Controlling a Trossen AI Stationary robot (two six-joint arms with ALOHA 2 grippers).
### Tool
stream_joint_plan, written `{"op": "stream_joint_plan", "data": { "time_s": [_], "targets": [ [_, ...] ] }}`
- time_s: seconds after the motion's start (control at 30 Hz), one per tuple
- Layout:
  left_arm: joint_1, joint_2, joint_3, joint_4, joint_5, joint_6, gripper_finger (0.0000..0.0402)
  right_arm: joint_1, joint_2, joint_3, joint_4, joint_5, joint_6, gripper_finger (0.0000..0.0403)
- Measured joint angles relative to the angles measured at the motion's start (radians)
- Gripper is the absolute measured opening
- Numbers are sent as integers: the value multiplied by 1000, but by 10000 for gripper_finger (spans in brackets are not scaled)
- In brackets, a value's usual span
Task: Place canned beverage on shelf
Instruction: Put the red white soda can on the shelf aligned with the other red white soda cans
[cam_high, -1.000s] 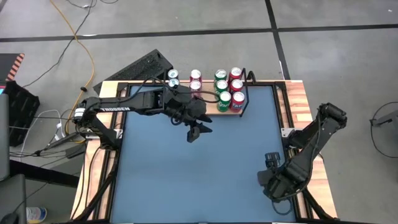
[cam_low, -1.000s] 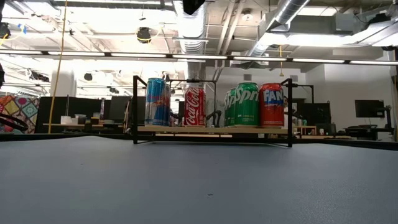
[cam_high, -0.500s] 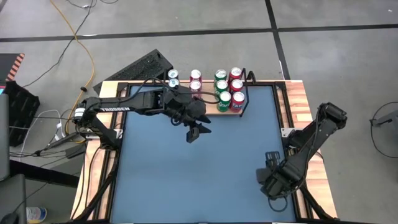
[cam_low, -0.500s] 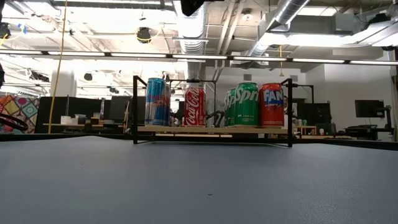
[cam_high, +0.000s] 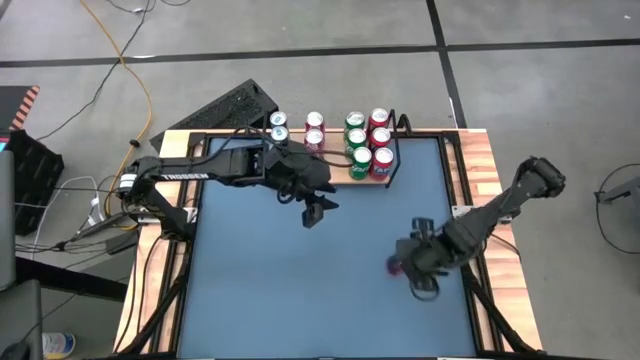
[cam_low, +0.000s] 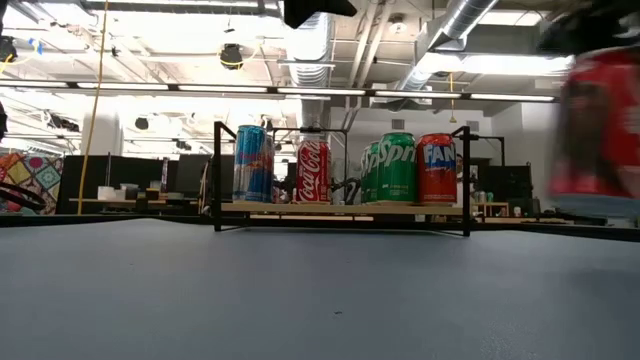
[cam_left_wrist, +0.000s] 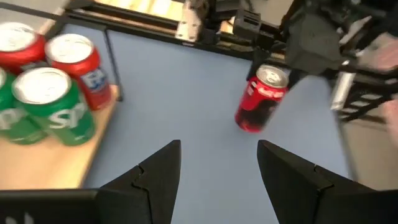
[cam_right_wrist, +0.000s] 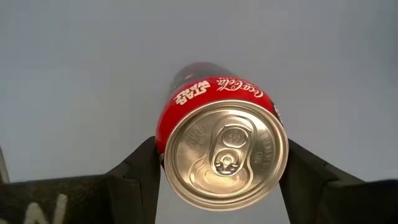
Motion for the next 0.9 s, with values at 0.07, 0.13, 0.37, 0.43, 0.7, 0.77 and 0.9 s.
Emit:
{"op": "stream_joint_plan", "data": {
  "time_s": [0.07, 0.13, 0.37, 0.43, 0.7, 0.77, 0.9],
  "targets": [
    [-19, 0, 0, -23, -62, 41, 197, -67, -1, 0, 24, -1, -43, 234],
    [-39, 0, 0, -55, -120, 83, 197, -133, 6, 0, 48, -7, -90, 235],
    [-78, 0, 0, -101, -222, 106, 197, -327, 16, 2, 176, -9, -189, 236],
    [-87, -2, -18, -44, -216, 111, 197, -371, 23, 2, 185, -9, -203, 237],
    [-95, -7, -148, 51, -213, 18, 197, -448, 173, 122, 176, -10, -338, 238],
    [-97, -7, -163, 42, -211, -5, 197, -451, 224, 182, 160, -10, -373, 238],
    [-111, -8, -163, 36, -195, 24, 197, -451, 319, 270, 118, -9, -456, 238]
  ]
}}
